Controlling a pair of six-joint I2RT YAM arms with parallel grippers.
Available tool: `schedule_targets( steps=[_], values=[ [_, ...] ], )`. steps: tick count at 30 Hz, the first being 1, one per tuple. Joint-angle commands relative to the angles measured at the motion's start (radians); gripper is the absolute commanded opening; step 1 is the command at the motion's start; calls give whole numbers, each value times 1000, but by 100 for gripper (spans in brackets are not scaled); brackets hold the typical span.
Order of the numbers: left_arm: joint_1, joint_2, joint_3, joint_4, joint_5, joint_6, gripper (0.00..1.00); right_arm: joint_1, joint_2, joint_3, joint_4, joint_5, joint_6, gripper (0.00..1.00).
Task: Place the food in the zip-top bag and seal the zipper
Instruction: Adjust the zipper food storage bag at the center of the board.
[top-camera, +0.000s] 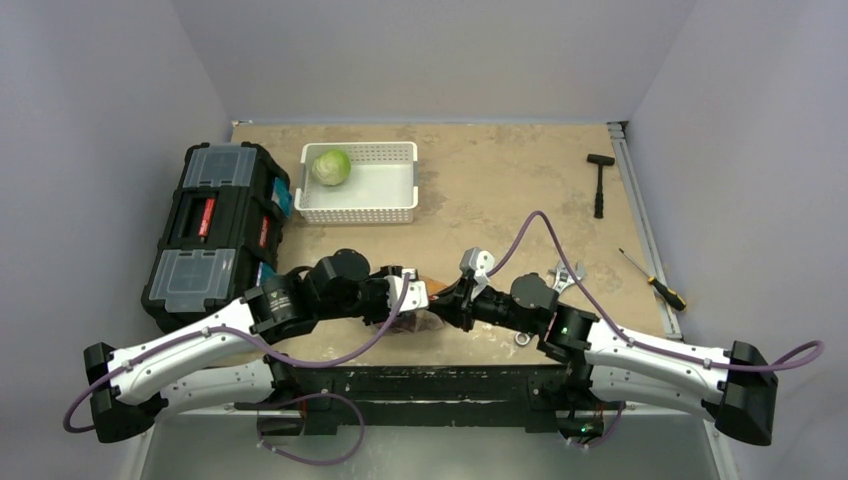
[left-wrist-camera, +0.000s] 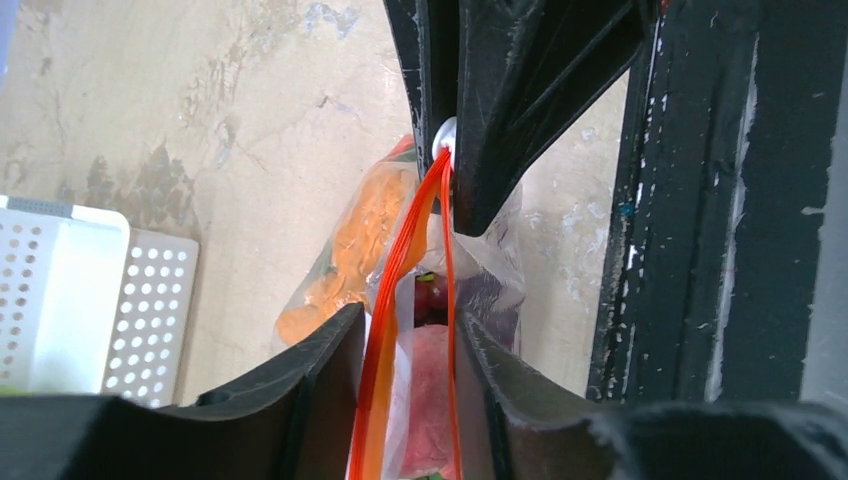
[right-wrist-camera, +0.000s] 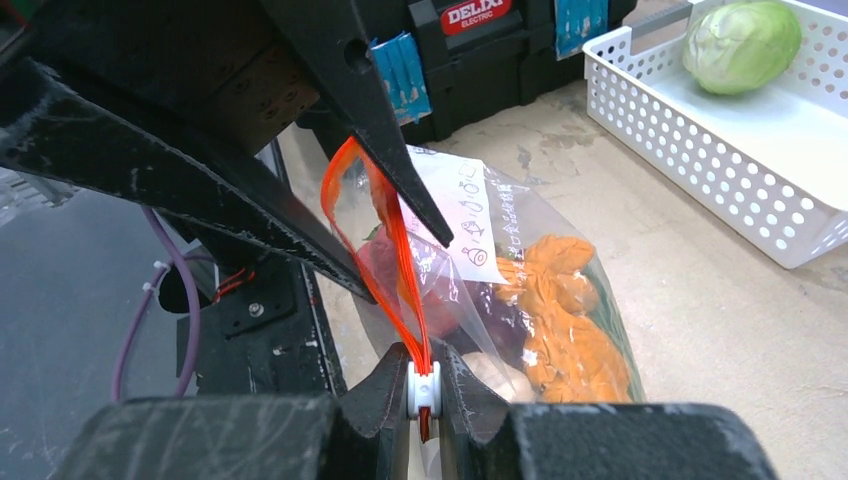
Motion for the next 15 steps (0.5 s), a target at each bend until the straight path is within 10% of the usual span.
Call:
schedule_targets(
  steps=[1, 3, 9, 15],
  values=[
    [-6, 13, -8, 76, -10, 5, 21, -1, 6, 80, 0, 0, 14, 0],
    [-6, 27, -7, 77, -18, -5, 1, -2, 14, 114, -73, 37, 1, 0],
    [-4, 3, -18, 90, -49, -30, 0, -1, -16, 231, -396, 122, 0, 43],
    [1, -53, -27, 92, -68, -43, 0, -1, -121, 194, -428, 171, 26, 57]
  ],
)
